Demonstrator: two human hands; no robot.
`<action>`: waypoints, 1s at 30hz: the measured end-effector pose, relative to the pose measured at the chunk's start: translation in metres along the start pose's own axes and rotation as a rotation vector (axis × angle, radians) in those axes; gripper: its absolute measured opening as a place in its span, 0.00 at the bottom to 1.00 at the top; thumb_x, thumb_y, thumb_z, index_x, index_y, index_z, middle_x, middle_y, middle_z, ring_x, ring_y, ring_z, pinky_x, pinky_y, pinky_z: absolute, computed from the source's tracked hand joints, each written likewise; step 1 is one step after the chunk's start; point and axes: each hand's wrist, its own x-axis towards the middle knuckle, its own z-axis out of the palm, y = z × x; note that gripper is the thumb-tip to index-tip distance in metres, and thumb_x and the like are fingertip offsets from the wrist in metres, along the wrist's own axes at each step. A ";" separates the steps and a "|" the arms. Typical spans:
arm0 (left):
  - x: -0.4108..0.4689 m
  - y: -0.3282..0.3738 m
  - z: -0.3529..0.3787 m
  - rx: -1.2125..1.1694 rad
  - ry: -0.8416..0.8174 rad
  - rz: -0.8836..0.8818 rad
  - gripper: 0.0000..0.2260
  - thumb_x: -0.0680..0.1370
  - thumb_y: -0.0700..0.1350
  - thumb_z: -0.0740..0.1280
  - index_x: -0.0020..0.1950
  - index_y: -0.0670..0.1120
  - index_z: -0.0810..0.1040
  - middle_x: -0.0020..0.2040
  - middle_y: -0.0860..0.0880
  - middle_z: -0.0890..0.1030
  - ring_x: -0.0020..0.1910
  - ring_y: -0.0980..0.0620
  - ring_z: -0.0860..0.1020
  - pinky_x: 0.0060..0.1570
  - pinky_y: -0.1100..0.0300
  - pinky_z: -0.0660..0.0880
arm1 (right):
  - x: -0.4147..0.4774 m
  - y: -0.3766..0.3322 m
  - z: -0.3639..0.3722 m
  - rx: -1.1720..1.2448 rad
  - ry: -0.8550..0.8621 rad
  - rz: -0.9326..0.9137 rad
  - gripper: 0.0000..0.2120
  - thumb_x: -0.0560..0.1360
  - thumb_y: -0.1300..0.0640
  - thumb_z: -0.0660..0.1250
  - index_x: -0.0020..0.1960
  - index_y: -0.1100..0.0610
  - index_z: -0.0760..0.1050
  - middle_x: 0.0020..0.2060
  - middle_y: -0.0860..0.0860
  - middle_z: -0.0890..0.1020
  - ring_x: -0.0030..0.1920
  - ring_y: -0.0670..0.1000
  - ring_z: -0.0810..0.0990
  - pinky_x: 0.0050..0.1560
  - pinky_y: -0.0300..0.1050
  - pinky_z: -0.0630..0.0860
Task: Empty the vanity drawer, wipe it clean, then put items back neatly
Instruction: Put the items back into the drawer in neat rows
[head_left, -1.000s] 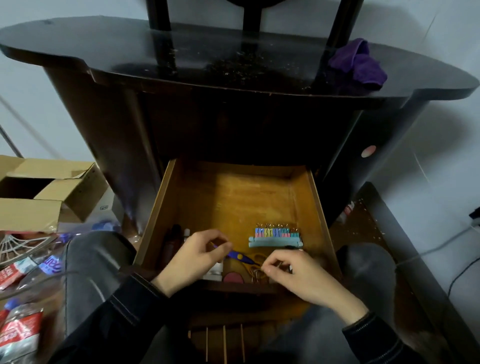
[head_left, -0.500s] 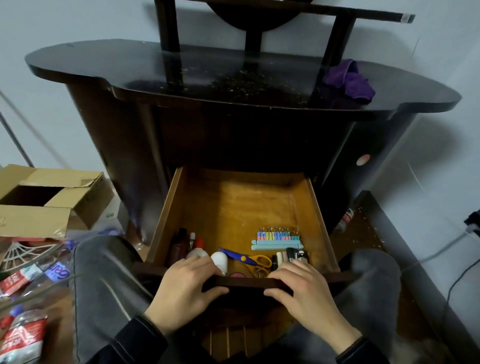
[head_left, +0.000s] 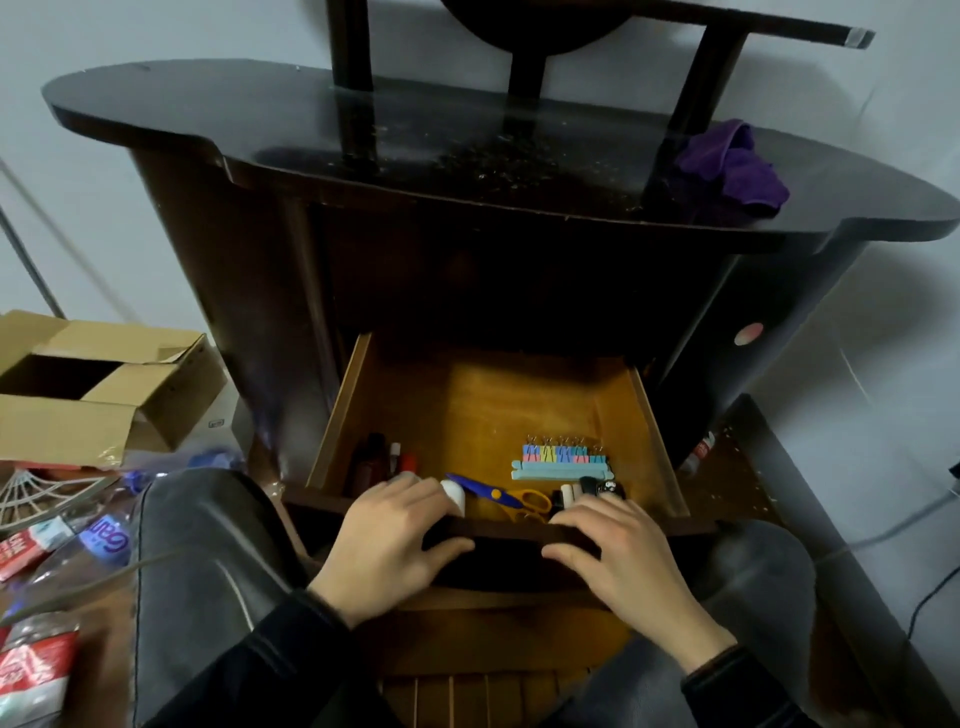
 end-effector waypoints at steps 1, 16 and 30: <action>0.004 -0.003 0.001 0.005 -0.002 -0.002 0.13 0.76 0.62 0.67 0.47 0.53 0.79 0.44 0.57 0.78 0.43 0.55 0.77 0.38 0.62 0.71 | 0.005 0.002 0.000 0.001 -0.003 -0.001 0.20 0.76 0.35 0.62 0.54 0.47 0.82 0.48 0.37 0.80 0.53 0.39 0.76 0.54 0.34 0.69; 0.059 -0.050 0.031 0.191 0.146 0.048 0.15 0.80 0.60 0.63 0.51 0.51 0.80 0.43 0.55 0.78 0.41 0.52 0.73 0.41 0.59 0.65 | 0.082 0.038 0.007 -0.133 0.015 0.043 0.24 0.76 0.34 0.61 0.59 0.49 0.82 0.53 0.42 0.82 0.59 0.46 0.75 0.53 0.39 0.65; 0.002 -0.013 0.085 0.035 0.203 -0.359 0.37 0.75 0.51 0.66 0.82 0.50 0.55 0.83 0.44 0.50 0.81 0.39 0.48 0.76 0.41 0.55 | 0.024 -0.008 0.094 -0.101 0.382 0.441 0.41 0.76 0.45 0.71 0.82 0.54 0.54 0.82 0.56 0.49 0.80 0.61 0.54 0.73 0.59 0.67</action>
